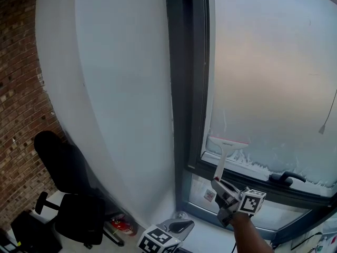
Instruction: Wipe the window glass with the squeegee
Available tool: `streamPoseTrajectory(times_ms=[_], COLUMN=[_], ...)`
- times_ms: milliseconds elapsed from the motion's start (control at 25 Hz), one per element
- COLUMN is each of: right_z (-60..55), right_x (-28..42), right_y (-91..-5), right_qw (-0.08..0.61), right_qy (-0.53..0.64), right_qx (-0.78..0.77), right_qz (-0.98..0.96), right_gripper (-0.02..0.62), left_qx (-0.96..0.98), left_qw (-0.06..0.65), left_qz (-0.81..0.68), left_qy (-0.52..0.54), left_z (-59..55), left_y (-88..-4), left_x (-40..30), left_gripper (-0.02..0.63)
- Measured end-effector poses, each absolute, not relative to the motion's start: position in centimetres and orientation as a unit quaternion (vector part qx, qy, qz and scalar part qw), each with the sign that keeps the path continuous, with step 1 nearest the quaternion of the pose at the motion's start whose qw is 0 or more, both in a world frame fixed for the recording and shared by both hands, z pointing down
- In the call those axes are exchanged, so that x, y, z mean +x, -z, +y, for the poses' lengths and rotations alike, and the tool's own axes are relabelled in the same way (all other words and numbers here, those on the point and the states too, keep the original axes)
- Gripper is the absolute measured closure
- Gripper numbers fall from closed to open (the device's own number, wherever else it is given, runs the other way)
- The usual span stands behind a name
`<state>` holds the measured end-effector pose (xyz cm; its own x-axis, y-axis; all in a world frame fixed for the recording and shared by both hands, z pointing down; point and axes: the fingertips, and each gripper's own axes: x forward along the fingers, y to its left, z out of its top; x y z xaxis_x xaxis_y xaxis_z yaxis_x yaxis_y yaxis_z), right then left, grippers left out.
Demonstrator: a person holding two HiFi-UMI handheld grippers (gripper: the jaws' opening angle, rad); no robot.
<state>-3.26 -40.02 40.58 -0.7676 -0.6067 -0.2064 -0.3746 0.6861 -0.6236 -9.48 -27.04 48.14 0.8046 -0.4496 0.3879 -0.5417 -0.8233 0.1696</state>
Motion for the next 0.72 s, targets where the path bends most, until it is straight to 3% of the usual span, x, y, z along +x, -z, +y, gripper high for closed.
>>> streamPoseTrajectory(times_ms=[720], right_z=[-38.7], right_x=[-3.1], right_y=[-48.6], right_qw=[0.180], right_qy=[0.354], right_qx=[-0.295], right_qz=[0.869], right_gripper=[0.507], left_qx=[0.940], left_qw=[0.134], left_qz=[-0.259], left_qy=[-0.177], left_z=[-26.1], left_y=[-48.2], left_x=[-8.7], left_gripper=[0.606])
